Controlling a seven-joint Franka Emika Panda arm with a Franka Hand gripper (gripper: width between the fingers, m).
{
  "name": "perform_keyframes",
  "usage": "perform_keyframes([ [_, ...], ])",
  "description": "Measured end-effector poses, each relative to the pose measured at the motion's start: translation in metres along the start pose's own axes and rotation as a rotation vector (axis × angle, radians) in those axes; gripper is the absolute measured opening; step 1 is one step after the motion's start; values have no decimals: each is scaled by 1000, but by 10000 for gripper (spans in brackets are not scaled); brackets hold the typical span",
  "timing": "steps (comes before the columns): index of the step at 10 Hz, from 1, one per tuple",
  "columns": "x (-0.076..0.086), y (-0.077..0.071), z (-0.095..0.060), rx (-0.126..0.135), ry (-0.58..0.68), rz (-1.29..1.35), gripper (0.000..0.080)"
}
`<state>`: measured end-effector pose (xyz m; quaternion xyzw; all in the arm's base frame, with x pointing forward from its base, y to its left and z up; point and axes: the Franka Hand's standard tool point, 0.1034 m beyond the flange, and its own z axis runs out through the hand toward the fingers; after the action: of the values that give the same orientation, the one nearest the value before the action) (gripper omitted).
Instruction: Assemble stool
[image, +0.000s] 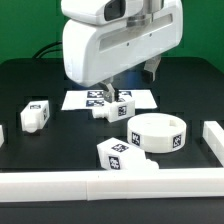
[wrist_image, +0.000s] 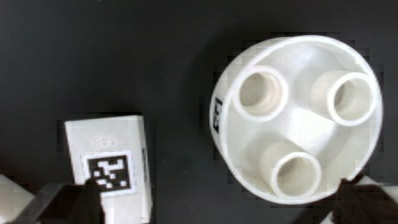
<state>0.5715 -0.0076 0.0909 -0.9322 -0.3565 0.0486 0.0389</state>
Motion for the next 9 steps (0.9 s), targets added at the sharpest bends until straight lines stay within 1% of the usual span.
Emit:
perform_keyframes([
  [1,-3,19,13,-3,-3,34,650],
  [2,-4,29,18,3,5,39,650],
  [5,-4,29,20,5,3,41,650],
  [6,-4,33,25,-7,14,38,650],
  [7,1,36,37,-13,22,45,650],
  [8,12,39,42,-28,37,75,650],
  [9,21,40,50,-59,74,62,650],
])
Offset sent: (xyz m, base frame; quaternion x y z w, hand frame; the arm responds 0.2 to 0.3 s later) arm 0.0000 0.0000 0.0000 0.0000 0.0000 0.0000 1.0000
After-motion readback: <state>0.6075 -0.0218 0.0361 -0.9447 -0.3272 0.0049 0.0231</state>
